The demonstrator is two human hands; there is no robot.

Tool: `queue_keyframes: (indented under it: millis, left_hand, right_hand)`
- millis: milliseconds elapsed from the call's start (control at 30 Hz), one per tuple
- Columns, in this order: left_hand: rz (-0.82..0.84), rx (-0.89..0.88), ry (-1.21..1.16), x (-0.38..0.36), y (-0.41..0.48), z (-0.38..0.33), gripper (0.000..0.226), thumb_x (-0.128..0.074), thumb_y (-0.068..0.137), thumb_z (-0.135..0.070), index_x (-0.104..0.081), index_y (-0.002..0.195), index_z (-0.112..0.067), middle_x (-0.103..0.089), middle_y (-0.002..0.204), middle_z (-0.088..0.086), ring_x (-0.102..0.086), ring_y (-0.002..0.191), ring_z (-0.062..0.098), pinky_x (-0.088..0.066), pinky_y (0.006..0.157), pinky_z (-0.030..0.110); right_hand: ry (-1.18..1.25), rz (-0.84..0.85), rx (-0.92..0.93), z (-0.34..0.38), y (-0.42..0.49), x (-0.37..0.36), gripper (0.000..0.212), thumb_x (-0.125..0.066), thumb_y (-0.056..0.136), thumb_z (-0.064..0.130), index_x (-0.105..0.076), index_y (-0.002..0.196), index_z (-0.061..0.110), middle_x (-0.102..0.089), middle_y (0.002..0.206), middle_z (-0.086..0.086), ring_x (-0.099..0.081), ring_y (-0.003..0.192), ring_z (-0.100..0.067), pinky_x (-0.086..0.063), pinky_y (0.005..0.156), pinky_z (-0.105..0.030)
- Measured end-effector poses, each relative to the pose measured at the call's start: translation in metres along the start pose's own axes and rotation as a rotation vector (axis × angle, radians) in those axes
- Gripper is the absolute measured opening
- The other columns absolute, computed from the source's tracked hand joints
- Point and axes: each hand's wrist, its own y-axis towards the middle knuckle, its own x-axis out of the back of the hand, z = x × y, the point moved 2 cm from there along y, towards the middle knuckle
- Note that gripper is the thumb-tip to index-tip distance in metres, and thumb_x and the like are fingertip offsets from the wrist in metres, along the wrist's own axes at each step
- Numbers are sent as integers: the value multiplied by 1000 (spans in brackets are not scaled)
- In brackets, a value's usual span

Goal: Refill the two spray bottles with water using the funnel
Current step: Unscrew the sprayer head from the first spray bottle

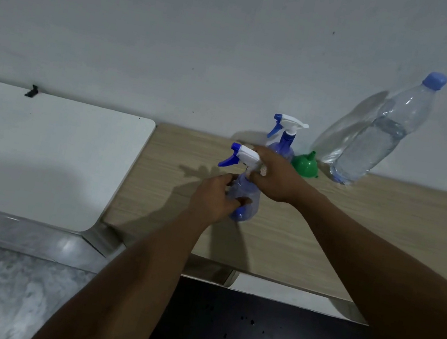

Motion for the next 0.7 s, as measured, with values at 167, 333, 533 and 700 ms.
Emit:
queue_keyframes:
  millis: [167,333,533,700]
  left_hand:
    - [-2,-16,-15,1,-2,2,60,-80,77,-46,-58,130,-28,-68,119,-6,-67,99,13,-55,91,41]
    - [-46,-15,4,1,-3,1,59,-82,71,-49,-62,124,-32,-70,115,-9,-68,95,13,-57,88,41]
    - [-60,-40,-10,0,-2,4,64,-85,69,-48,-63,125,-26,-70,114,-7,-69,93,13,-58,87,41]
    - [-54,-56,-14,0,-2,3,60,-85,71,-44,-63,124,-25,-66,105,-12,-69,93,11,-58,88,40]
  right_hand:
    - [86,-87,-89,-2,0,36,27,-59,97,33,-59,115,13,-66,99,-2,-64,88,-22,-54,77,-38]
    - [259,-244,-155,-6,-1,100,30,-64,95,27,-58,114,5,-67,102,-18,-66,87,-27,-57,79,-45]
    - [426,-434,-396,-65,-13,129,42,-68,91,22,-51,122,1,-68,93,-18,-67,67,-20,-52,56,-29]
    - [393,-353,-652,-123,-37,70,20,-64,88,21,-62,101,6,-70,85,-24,-59,51,-18,-47,47,-24]
